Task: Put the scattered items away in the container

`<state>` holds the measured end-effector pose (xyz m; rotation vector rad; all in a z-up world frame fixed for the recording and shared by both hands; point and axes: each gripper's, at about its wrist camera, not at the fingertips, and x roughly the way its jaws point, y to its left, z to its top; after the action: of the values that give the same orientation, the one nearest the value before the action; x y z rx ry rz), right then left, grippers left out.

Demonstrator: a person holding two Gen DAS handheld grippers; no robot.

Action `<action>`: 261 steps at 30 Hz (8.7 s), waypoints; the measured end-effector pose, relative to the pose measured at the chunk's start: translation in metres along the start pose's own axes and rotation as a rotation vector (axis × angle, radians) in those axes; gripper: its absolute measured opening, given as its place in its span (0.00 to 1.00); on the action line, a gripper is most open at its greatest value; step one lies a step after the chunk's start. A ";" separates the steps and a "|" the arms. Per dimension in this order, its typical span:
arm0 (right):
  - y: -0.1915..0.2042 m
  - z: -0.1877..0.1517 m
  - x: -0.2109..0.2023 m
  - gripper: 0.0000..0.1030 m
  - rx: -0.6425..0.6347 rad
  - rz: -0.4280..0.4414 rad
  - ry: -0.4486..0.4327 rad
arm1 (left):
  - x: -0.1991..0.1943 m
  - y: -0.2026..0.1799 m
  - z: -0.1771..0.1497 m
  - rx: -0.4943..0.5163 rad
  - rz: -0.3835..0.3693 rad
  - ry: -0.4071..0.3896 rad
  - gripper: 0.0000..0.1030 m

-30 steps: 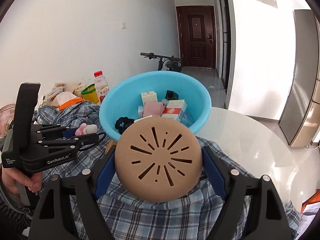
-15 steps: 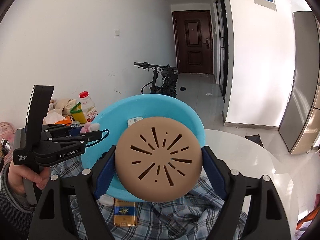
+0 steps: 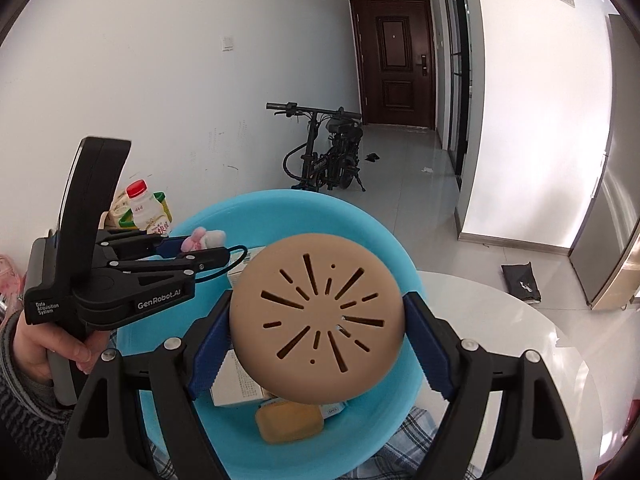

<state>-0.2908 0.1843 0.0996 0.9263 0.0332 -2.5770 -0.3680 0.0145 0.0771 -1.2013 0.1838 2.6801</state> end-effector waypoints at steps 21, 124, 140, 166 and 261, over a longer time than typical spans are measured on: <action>-0.019 -0.001 0.022 0.78 0.003 -0.009 0.039 | 0.046 -0.019 0.033 0.064 -0.020 0.071 0.81; 0.110 -0.170 -0.105 0.87 -0.134 0.041 0.079 | -0.138 -0.016 -0.243 -0.051 -0.004 0.086 0.85; 0.097 -0.190 -0.070 0.87 -0.126 0.031 0.152 | -0.103 -0.018 -0.235 -0.008 -0.001 0.107 0.85; 0.091 -0.203 0.007 0.85 -0.132 0.019 0.253 | -0.027 -0.015 -0.217 0.051 -0.049 0.180 0.85; 0.082 -0.226 -0.080 0.45 -0.081 0.044 0.197 | -0.036 -0.020 -0.244 0.102 -0.063 0.179 0.80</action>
<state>-0.0670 0.1728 -0.0183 1.1340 0.1686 -2.4162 -0.1630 -0.0176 -0.0586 -1.3897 0.2994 2.4770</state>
